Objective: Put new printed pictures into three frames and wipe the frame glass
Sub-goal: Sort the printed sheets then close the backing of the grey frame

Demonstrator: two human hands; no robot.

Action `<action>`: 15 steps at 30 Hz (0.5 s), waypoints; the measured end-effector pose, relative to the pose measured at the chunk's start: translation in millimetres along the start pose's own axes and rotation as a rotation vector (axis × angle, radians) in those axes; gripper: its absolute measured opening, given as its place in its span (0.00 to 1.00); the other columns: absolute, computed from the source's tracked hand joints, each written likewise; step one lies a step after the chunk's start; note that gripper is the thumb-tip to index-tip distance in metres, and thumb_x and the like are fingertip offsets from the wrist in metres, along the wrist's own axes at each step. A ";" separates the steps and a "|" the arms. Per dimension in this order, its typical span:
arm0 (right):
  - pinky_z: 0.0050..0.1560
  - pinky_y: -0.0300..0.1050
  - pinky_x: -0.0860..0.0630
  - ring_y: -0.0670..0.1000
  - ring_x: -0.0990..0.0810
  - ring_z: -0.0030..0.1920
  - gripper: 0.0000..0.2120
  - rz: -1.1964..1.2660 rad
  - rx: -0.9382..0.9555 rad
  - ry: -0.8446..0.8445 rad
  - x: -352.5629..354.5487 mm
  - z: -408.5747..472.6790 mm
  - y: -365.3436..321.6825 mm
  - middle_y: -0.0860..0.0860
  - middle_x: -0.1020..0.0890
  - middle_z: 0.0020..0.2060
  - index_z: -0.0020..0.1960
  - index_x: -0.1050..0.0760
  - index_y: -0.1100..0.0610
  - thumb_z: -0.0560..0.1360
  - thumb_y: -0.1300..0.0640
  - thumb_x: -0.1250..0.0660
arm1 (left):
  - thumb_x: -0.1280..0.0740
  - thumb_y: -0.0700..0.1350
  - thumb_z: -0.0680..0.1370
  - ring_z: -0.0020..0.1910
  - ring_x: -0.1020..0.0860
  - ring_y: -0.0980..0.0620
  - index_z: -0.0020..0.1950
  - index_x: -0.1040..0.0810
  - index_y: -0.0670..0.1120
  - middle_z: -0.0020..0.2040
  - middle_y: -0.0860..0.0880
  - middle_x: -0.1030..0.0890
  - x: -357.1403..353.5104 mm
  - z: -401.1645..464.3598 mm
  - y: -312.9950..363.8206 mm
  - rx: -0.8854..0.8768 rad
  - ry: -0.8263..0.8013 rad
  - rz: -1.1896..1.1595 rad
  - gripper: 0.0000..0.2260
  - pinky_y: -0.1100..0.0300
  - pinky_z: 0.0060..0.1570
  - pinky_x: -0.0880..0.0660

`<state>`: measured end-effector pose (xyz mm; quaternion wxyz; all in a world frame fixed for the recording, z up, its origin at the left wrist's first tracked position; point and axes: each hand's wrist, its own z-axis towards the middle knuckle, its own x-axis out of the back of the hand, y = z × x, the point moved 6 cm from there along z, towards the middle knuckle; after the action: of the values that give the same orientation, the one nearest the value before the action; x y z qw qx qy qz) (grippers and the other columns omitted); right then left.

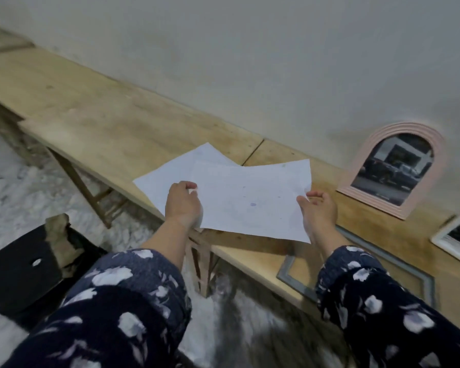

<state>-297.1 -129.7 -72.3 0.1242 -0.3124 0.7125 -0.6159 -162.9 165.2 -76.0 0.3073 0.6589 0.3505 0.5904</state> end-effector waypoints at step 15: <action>0.46 0.45 0.26 0.54 0.22 0.53 0.17 -0.197 0.082 -0.268 -317.7 -13.6 -28.4 0.52 0.23 0.60 0.57 0.23 0.51 0.77 0.66 0.43 | 0.46 0.35 0.81 0.66 0.30 0.45 0.59 0.27 0.43 0.70 0.42 0.32 174.8 187.6 -129.3 0.123 0.100 -0.050 0.12 0.56 0.59 0.30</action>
<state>-50.5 69.9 -108.4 0.1697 -0.4549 0.6296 -0.6065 20.6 384.2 -104.9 0.2631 0.6373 0.4173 0.5921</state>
